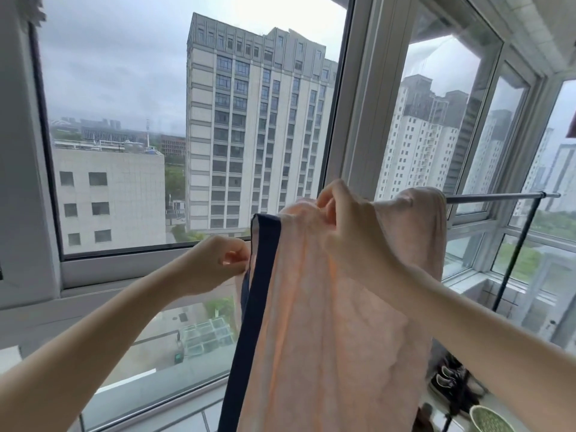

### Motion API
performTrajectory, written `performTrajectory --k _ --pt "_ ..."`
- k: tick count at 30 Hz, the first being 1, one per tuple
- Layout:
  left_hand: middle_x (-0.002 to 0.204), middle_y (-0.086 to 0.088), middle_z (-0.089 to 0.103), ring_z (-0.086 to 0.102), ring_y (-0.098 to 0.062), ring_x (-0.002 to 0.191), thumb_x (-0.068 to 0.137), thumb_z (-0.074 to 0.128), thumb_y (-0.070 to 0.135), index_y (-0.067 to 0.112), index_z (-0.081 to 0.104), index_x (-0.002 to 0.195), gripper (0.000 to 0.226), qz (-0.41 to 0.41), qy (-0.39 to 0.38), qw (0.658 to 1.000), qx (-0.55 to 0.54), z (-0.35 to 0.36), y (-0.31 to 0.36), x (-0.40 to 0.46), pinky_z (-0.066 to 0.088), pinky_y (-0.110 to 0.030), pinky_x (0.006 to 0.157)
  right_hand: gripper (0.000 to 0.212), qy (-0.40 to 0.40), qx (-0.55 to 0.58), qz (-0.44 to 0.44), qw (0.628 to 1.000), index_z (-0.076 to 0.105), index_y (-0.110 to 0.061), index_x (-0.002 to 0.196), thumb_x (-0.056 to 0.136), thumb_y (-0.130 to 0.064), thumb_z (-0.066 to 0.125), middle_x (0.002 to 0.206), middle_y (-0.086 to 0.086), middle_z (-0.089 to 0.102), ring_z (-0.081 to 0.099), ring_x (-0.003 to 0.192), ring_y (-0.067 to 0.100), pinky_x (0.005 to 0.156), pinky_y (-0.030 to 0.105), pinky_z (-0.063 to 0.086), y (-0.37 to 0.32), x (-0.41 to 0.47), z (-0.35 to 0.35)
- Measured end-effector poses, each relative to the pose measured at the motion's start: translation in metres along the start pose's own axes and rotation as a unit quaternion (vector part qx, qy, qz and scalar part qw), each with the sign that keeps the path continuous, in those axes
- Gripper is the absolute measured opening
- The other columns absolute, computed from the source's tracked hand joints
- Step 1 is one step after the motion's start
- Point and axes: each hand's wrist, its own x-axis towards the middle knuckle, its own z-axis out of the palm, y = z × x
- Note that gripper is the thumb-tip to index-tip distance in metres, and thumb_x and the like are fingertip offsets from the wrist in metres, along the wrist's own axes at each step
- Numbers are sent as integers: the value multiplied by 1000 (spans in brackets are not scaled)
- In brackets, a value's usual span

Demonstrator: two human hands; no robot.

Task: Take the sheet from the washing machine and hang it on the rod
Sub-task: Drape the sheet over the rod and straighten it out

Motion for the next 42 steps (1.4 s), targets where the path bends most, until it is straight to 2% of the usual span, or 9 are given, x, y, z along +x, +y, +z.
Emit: performTrajectory --k 3,8,12,19,23,27,32,38,42 --pt "82 -1 73 71 -11 80 87 65 13 11 68 83 6 -1 54 997 -51 -12 12 -5 55 -38 89 33 -9 12 4 1000 41 -24 89 87 -53 57 72 -12 50 51 62 8 57 29 47 -4 -28 5" --pt "106 1 71 68 -15 100 82 55 39 16 63 112 38 30 50 959 -276 -28 71 0 56 -28 84 18 10 29 -14 999 43 -14 91 91 -12 61 70 -14 50 54 60 2 50 13 40 5 -36 8" --pt "101 19 71 64 4 96 80 71 25 28 68 105 26 84 55 990 -101 -24 99 4 48 -11 82 7 33 51 -20 998 56 -15 90 91 -12 62 76 -12 59 57 69 0 59 10 42 2 -27 -4" --pt "67 5 71 64 -6 63 78 75 21 18 76 72 6 12 218 968 -125 -30 89 3 48 -16 61 6 42 -26 13 999 70 -17 90 89 -13 65 74 -8 62 50 62 -9 61 -3 36 1 41 -32" --pt "65 9 69 62 -3 61 81 73 24 19 74 71 11 -32 217 976 5 -29 64 -1 47 -17 61 10 -69 -60 45 995 73 -17 85 89 -23 66 80 -3 69 59 75 7 80 21 49 19 60 -23" --pt "68 8 69 63 -5 66 81 74 20 18 74 73 8 -43 183 978 93 -29 44 -11 49 -25 65 54 -147 -70 53 985 47 -11 51 94 -42 52 43 -6 37 39 43 4 84 41 51 27 53 -13" --pt "84 22 71 68 5 82 85 66 27 34 71 91 11 -34 164 984 -66 -42 70 -12 52 -16 76 56 -169 -53 23 984 34 -19 50 97 -49 40 33 -10 34 38 41 6 106 51 33 28 39 -11" --pt "99 21 67 63 5 87 79 70 39 33 72 103 25 47 76 992 86 -19 137 7 48 -17 80 44 -179 5 -14 984 65 -10 78 99 -41 43 65 -6 60 55 63 9 83 40 50 35 30 -34" --pt "102 16 65 60 4 87 84 71 28 33 70 106 23 63 117 974 186 2 148 22 47 -17 83 22 -97 24 -9 995 71 -16 95 94 -30 54 94 -5 70 61 91 8 92 19 44 65 23 -56"
